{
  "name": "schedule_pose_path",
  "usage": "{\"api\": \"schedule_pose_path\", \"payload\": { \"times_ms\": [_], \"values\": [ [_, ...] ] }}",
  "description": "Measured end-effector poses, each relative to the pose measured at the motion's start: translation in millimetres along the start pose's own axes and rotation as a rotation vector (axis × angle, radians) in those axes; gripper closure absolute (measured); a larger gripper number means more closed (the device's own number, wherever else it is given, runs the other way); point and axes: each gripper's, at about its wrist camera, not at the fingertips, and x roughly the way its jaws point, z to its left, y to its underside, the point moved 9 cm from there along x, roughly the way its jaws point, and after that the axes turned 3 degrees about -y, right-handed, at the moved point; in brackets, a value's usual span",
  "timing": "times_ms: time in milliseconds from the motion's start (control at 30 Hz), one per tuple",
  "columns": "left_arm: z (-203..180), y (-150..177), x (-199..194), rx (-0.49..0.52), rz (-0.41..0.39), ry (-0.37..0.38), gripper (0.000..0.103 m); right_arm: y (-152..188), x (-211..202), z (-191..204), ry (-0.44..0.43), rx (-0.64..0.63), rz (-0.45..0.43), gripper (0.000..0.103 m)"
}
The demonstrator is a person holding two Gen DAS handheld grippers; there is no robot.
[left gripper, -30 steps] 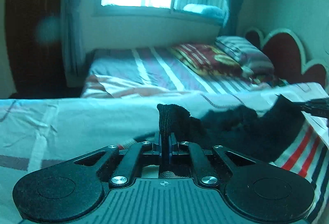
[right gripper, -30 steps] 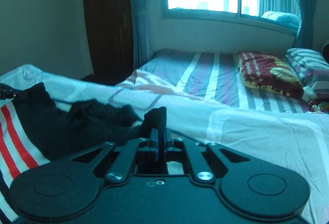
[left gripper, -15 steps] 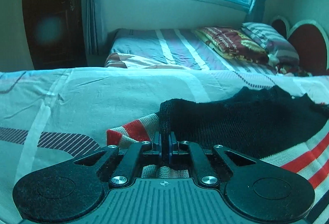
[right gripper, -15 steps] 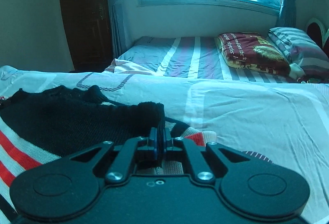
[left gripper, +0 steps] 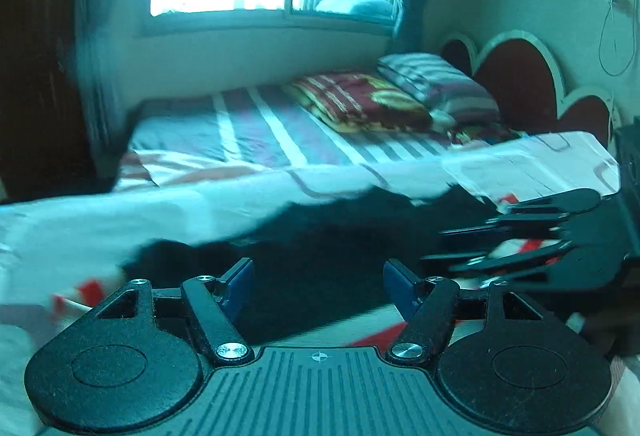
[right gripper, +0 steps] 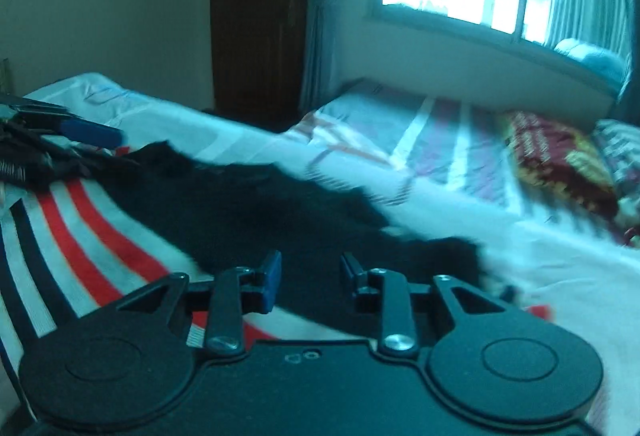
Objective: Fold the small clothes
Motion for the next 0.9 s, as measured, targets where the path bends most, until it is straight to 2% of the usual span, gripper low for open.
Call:
{"api": "schedule_pose_path", "payload": {
  "times_ms": [100,167,233,300,333,400,500,600,667,767,833,900],
  "values": [
    [-1,20,24,0.002,0.063,-0.039,0.032,5,12,8,0.004,-0.012,0.017,0.070],
    [17,31,21,0.018,0.047,-0.083,0.032,12,8,1,0.019,-0.047,0.025,0.069],
    [52,40,9,0.001,0.038,-0.159,0.026,17,-4,-31,0.085,-0.016,0.023,0.071],
    [83,49,-4,-0.011,0.018,-0.197,0.026,29,-21,-76,0.180,0.061,0.020,0.069],
    [94,53,-7,-0.025,0.023,-0.214,0.026,36,-29,-96,0.184,0.121,0.007,0.071],
    [101,53,-9,-0.075,0.021,-0.184,0.026,40,-37,-106,0.134,0.179,-0.013,0.073],
    [94,53,-5,-0.014,0.034,-0.228,0.025,38,-33,-91,0.196,0.078,0.005,0.070],
    [95,48,-21,-0.054,0.003,-0.247,0.025,32,-54,-84,0.223,0.128,-0.053,0.067],
    [88,42,-37,-0.086,-0.049,-0.239,0.025,26,-70,-64,0.177,0.127,-0.110,0.065],
    [55,38,-44,-0.093,-0.087,-0.188,0.024,23,-63,-17,0.094,0.082,-0.113,0.067],
    [28,41,-36,-0.053,-0.058,-0.169,0.024,25,-49,7,0.061,0.082,-0.084,0.067],
    [11,50,-28,-0.003,-0.017,-0.179,0.024,29,-40,24,0.067,0.035,-0.063,0.067]
  ]
}}
